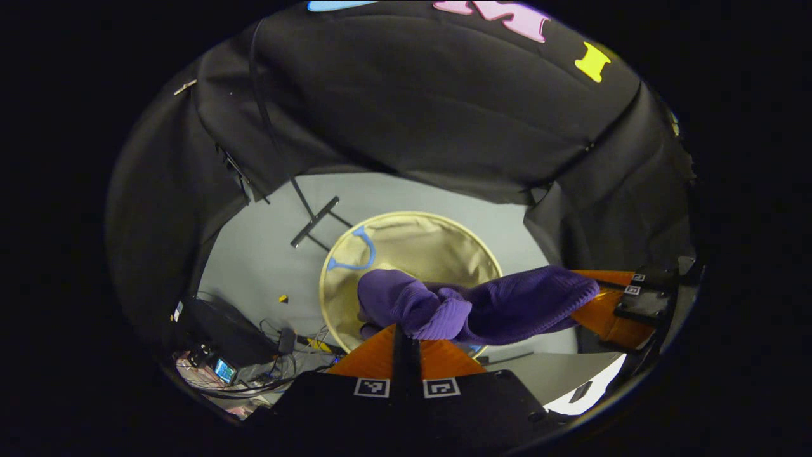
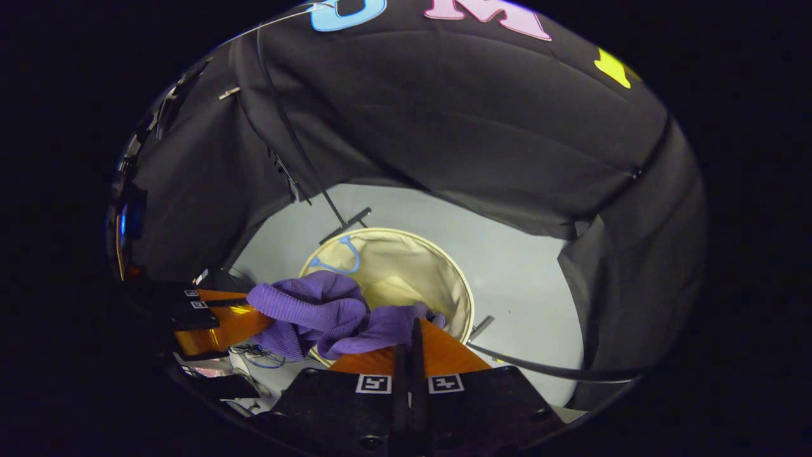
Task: Grasp the clothes on the hanger with both hands and then place them into the laundry hamper below.
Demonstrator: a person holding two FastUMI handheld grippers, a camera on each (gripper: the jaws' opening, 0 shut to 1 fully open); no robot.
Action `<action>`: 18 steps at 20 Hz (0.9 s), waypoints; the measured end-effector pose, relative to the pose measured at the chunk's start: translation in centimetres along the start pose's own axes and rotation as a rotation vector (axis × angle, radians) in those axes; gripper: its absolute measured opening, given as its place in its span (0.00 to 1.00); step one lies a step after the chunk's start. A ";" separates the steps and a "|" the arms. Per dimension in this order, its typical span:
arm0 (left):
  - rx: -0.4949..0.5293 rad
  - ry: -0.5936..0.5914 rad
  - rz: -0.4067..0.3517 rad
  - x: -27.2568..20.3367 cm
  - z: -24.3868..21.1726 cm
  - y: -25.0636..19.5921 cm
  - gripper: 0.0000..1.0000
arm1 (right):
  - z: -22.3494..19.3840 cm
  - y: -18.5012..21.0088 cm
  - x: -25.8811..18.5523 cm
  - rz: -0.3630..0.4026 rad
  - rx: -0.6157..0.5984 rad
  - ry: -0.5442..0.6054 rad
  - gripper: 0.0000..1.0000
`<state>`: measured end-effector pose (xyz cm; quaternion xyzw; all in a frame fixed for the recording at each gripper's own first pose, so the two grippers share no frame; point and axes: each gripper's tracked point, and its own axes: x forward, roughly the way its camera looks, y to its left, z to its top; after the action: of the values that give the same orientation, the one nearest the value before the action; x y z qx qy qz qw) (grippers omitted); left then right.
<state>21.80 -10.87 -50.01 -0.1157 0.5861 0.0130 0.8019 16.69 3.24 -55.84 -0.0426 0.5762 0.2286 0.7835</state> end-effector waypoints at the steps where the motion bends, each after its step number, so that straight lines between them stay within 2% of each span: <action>1: -0.004 0.018 0.008 0.3 -0.5 0.0 0.05 | -0.7 -0.2 0.3 -0.002 0.006 0.018 0.07; 3: 0.008 0.041 0.047 0.5 -1.1 0.6 0.05 | -1.5 -0.5 0.6 -0.011 0.007 0.050 0.07; 9: 0.026 0.025 0.055 0.7 -0.7 0.5 0.05 | -1.9 -0.5 1.1 -0.007 0.044 0.075 0.11; 10: 0.031 0.020 0.061 0.9 -0.5 0.5 0.06 | -2.0 -0.4 0.9 -0.009 0.053 0.075 0.15; 11: 0.036 0.019 0.055 1.1 -0.5 0.6 0.06 | -1.2 -0.7 0.8 -0.031 0.041 0.064 0.31; 15: 0.063 0.018 0.068 0.6 -0.8 0.6 0.67 | -0.4 -1.6 0.6 -0.075 0.011 0.034 0.98; 16: 0.064 0.020 0.067 0.7 -0.8 0.5 0.83 | -0.5 -1.5 0.5 -0.075 0.020 0.035 0.98; 18: 0.068 0.018 0.064 0.5 -1.0 0.6 0.80 | -0.9 -1.4 -0.1 -0.076 0.041 0.035 0.98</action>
<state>20.91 -10.55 -50.92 -0.0697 0.5967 0.0178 0.7992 16.50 1.68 -56.35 -0.0523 0.5924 0.1863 0.7820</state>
